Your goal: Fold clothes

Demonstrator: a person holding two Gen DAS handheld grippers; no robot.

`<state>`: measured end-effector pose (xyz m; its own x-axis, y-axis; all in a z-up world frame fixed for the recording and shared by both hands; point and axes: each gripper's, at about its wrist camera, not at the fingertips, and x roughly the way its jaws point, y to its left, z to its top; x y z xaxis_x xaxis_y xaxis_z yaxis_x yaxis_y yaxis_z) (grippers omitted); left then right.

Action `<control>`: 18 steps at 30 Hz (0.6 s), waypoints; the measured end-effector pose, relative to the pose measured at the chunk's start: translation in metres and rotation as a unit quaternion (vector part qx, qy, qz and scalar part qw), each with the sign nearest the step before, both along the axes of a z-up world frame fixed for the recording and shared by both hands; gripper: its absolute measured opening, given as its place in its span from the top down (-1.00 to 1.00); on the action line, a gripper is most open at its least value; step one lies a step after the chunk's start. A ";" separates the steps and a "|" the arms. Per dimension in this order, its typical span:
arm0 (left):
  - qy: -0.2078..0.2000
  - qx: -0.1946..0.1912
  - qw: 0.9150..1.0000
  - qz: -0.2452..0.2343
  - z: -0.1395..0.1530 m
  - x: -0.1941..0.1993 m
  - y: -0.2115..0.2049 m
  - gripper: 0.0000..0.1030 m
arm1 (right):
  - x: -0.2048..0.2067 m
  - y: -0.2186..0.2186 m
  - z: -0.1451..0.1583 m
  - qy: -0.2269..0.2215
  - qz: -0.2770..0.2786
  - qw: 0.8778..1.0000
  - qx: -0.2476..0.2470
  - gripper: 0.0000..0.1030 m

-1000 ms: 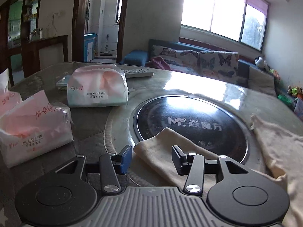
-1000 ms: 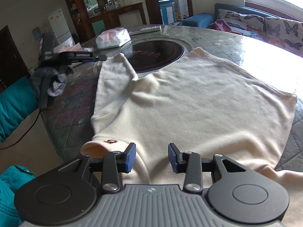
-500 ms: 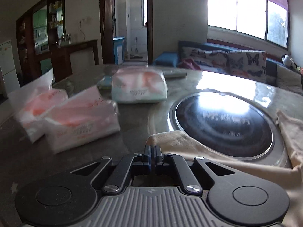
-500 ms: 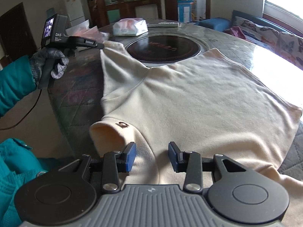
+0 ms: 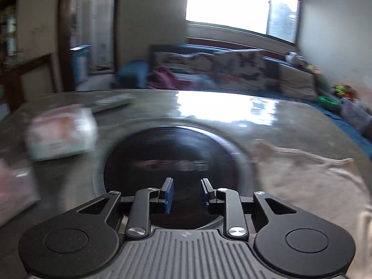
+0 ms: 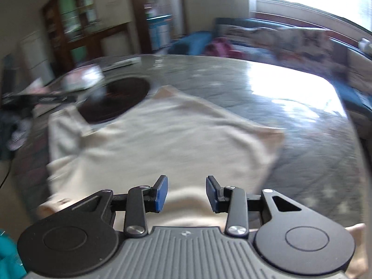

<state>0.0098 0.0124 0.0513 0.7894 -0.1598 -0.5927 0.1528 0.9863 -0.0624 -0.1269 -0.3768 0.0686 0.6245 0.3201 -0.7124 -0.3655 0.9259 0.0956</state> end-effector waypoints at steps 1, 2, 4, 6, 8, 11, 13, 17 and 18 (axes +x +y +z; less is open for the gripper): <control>0.000 0.003 1.000 -0.015 -0.002 0.008 -0.014 0.38 | 0.009 -0.008 -0.002 -0.001 -0.017 1.000 -0.003 0.29; 0.000 0.007 1.000 -0.031 -0.004 0.016 -0.028 0.36 | 0.018 -0.016 -0.004 0.000 -0.033 0.999 -0.003 0.29; 0.002 0.014 0.998 -0.058 -0.008 0.034 -0.053 0.28 | 0.039 -0.034 -0.010 0.002 -0.070 0.997 0.005 0.31; 0.005 0.025 0.997 -0.070 -0.013 0.051 -0.073 0.21 | 0.056 -0.047 -0.016 0.008 -0.092 0.996 0.012 0.36; 0.001 0.043 0.996 -0.079 -0.016 0.063 -0.088 0.20 | 0.070 -0.055 -0.020 0.009 -0.102 0.995 0.011 0.36; 0.004 0.060 0.993 -0.101 -0.021 0.082 -0.106 0.09 | 0.089 -0.063 -0.028 0.017 -0.110 0.994 0.014 0.38; 0.008 0.075 0.992 -0.100 -0.027 0.090 -0.113 0.09 | 0.099 -0.064 -0.033 0.023 -0.112 0.993 0.013 0.44; 0.008 0.082 0.991 -0.106 -0.037 0.101 -0.118 0.36 | 0.113 -0.063 -0.039 0.031 -0.106 0.994 0.011 0.73; 0.007 0.075 0.991 -0.110 -0.037 0.103 -0.116 0.81 | 0.117 -0.062 -0.038 0.030 -0.103 0.994 0.009 0.86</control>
